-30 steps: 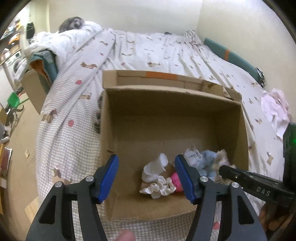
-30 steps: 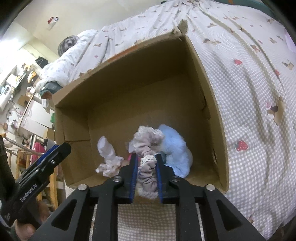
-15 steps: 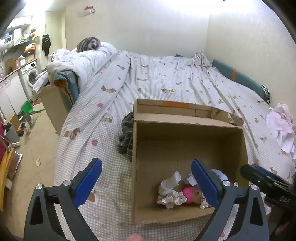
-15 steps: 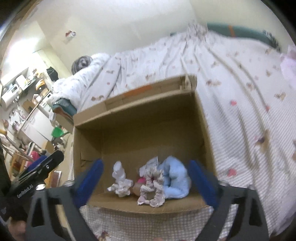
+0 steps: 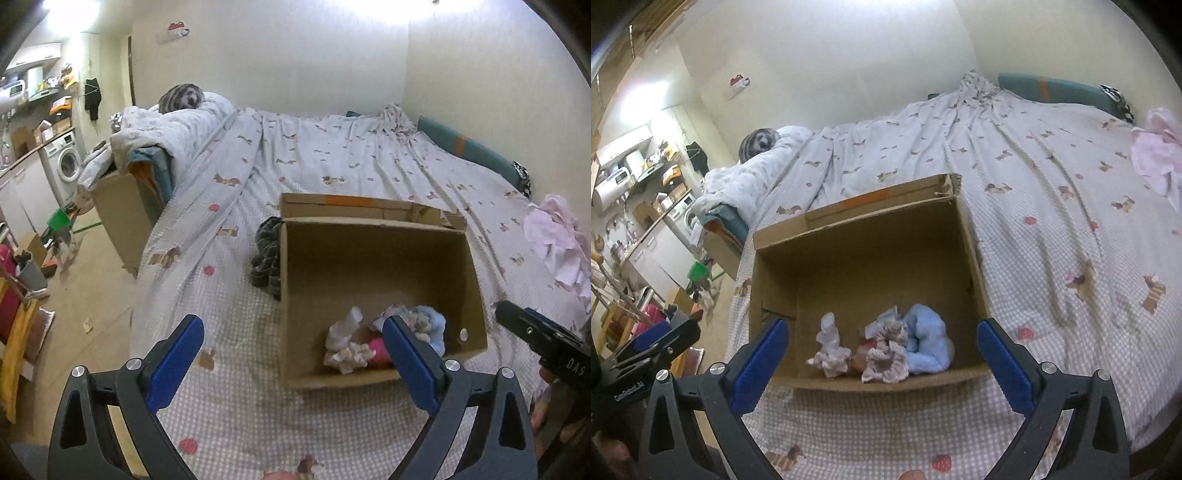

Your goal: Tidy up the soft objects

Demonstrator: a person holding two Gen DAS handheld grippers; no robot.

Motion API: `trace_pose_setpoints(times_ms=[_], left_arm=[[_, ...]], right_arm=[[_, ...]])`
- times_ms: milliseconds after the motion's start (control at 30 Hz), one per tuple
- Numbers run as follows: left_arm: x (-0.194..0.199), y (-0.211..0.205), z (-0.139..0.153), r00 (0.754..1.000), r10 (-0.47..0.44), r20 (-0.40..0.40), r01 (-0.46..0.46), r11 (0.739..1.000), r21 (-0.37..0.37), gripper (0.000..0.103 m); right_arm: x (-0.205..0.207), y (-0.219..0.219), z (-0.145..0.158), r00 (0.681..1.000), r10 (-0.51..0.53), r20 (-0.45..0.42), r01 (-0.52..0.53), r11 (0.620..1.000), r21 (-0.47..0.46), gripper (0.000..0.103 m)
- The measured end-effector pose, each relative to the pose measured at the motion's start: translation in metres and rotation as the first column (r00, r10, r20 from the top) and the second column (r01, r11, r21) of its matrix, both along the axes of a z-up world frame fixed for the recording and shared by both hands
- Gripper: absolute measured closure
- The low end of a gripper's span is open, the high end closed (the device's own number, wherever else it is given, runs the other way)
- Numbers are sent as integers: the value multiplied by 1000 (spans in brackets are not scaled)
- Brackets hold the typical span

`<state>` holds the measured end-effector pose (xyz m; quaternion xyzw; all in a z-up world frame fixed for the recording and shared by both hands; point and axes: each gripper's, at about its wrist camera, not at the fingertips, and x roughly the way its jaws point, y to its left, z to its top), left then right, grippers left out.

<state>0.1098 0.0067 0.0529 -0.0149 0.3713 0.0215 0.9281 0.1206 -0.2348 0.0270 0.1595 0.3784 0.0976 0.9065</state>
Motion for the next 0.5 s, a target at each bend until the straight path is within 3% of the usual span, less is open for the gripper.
trace_pose_setpoints(times_ms=[167,500], left_arm=[[-19,2,-4,998,49,-31,-48,997,53,6],[-55,4,-2,1000,22,-6,-23,1000,-7,6]], right_arm=[[-18,3,2,1000,7,8,-7,1000,-19,0],[-45,8,-3,1000,6,4,-6,999,-42,0]])
